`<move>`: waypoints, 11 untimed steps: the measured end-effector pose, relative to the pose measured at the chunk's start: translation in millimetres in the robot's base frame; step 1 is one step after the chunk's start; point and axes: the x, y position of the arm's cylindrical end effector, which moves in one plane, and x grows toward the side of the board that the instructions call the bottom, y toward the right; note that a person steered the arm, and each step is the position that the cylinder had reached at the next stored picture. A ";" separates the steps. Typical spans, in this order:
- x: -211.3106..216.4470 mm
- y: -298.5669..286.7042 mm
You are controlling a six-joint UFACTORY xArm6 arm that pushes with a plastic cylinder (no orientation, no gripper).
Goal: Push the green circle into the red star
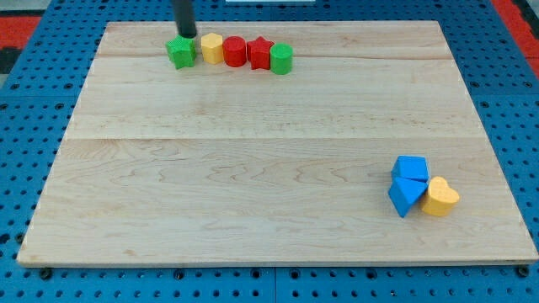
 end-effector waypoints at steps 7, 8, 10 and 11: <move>36.2 265.2; 116.0 206.6; 116.6 116.6; 104.8 137.1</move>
